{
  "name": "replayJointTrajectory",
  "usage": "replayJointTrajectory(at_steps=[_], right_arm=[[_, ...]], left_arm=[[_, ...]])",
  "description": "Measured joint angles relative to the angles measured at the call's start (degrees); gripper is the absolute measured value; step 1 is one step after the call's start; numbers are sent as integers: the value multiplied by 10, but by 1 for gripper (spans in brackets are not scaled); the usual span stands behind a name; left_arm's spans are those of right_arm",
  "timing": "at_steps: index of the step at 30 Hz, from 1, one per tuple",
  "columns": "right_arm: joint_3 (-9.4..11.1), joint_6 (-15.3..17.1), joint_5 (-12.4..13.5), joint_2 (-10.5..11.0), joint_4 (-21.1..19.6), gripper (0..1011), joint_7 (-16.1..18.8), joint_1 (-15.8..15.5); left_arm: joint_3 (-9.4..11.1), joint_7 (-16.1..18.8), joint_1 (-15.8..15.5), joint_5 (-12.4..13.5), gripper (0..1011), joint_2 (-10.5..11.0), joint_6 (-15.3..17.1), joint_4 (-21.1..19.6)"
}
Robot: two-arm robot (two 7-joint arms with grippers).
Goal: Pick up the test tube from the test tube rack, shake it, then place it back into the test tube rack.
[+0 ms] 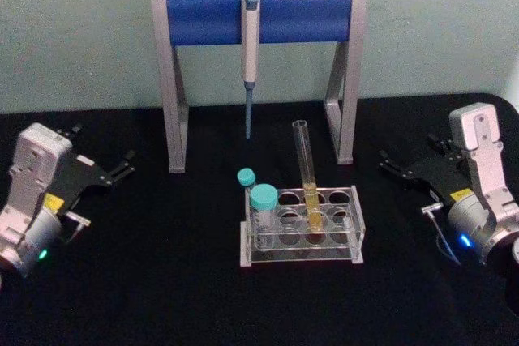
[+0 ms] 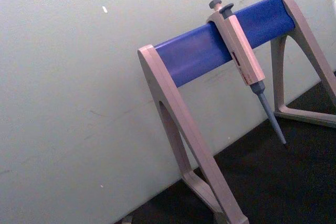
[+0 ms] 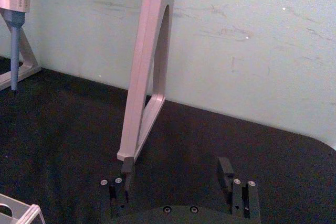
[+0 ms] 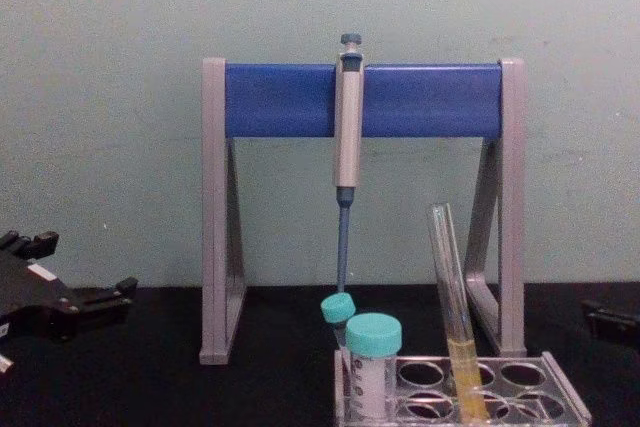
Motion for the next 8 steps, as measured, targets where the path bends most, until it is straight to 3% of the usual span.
replayJointTrajectory(at_steps=[8], right_arm=[[0, 0, 0, 0, 0, 1000, 0, 0]], left_arm=[[0, 0, 0, 0, 1001, 0, 0, 0]])
